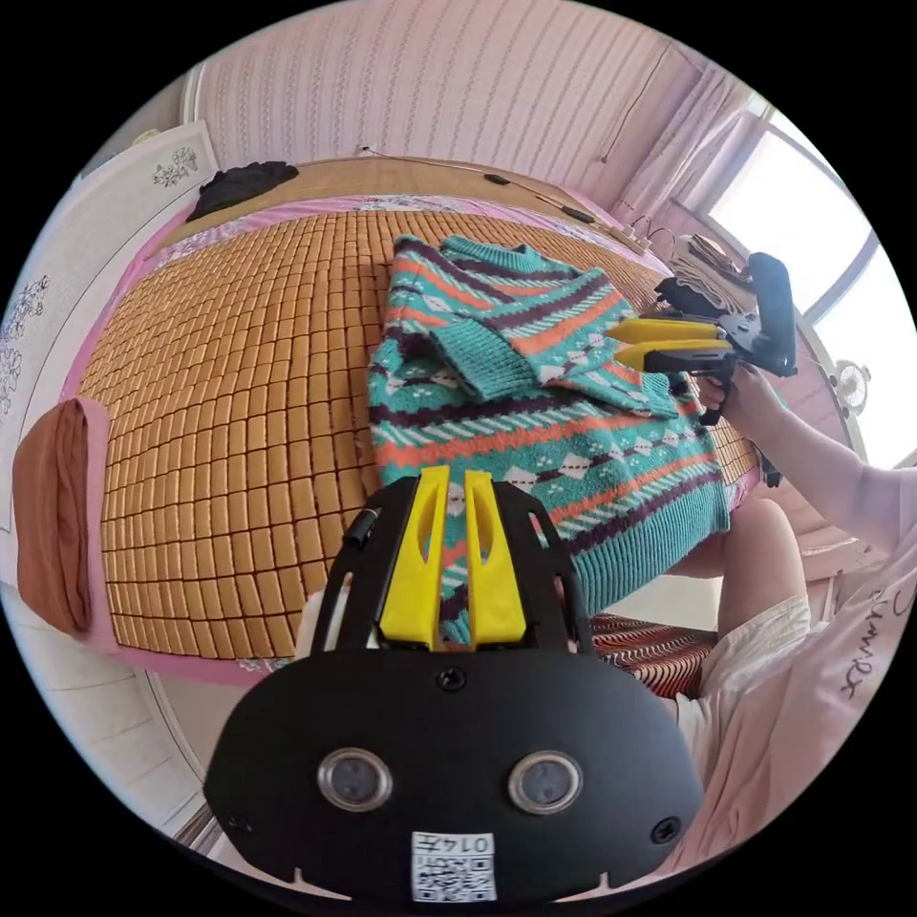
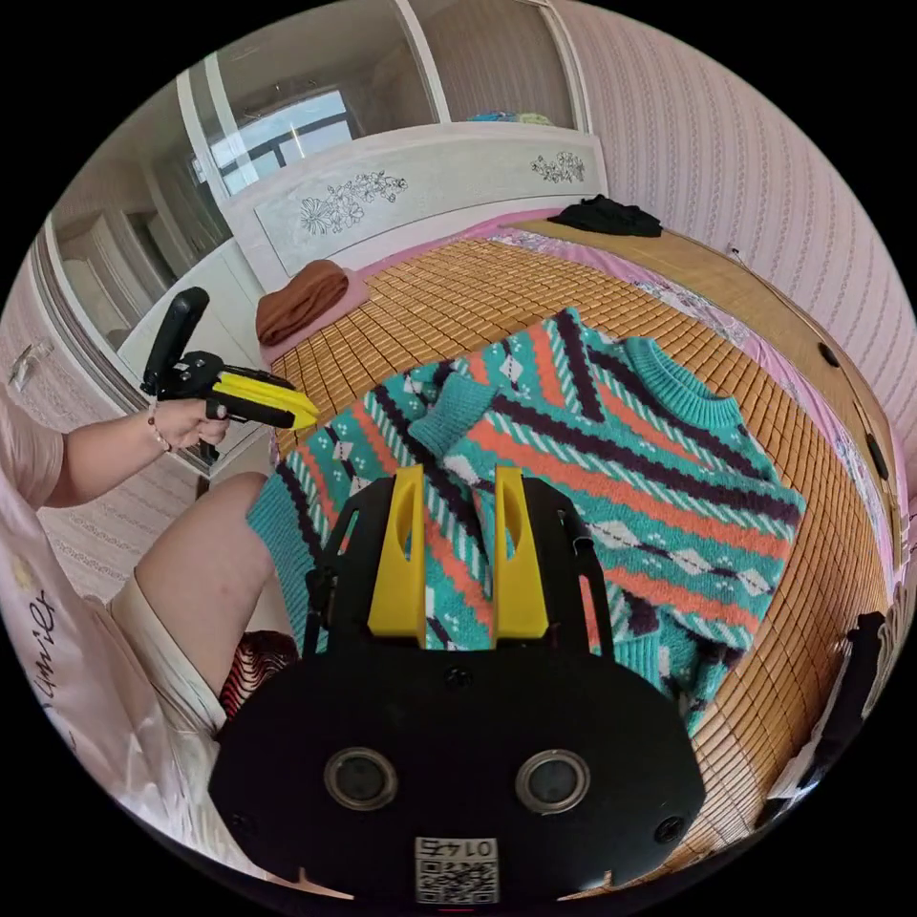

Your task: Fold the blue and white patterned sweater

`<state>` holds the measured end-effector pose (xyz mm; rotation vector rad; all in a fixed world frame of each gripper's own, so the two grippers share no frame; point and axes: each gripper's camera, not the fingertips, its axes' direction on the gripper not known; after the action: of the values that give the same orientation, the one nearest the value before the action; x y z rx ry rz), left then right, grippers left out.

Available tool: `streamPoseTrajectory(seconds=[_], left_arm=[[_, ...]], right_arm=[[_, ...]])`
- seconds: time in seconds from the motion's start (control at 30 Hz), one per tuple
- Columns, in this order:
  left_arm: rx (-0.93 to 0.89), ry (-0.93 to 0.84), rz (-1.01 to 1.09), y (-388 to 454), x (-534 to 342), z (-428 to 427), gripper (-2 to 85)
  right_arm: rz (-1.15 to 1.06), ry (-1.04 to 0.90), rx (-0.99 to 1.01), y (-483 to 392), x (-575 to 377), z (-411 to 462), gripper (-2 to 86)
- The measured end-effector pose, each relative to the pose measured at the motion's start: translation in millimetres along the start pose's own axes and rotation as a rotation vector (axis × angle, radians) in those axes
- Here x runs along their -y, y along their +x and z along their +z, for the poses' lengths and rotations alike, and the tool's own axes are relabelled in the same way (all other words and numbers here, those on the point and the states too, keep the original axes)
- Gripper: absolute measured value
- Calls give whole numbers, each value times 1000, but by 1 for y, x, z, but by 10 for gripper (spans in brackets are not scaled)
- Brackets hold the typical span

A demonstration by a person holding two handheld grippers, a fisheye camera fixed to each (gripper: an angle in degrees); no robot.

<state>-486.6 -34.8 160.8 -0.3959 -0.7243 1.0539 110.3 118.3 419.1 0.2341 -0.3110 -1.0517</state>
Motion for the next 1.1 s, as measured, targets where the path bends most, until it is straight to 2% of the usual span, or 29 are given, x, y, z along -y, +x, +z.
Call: streamPoseTrajectory(seconds=[0.13,0.27,0.43,0.53,0.67,0.8,0.97,1.1], left_arm=[[-57,58,-52,-43,18,7,43],[-101,103,-48,-70,78,37,54],[-86,59,-95,-94,157,94,75],[-57,52,-131,-105,193,123,103],[-21,-123,-170,-127,216,178,102],[-231,-55,-367,-178,199,182,52],[-122,7,-180,-151,201,151,48],[-202,146,-53,-136,175,90,48]], right_arm=[[101,-34,-151,55,-9,-14,117],[250,-53,-321,133,-6,-31,146],[424,-108,-381,218,2,-23,175],[491,-128,-362,257,10,-8,168],[605,-157,-196,302,13,11,60],[674,-124,-137,335,-3,-8,51],[626,39,-46,326,-11,-52,50],[478,173,-56,282,-28,-109,51]])
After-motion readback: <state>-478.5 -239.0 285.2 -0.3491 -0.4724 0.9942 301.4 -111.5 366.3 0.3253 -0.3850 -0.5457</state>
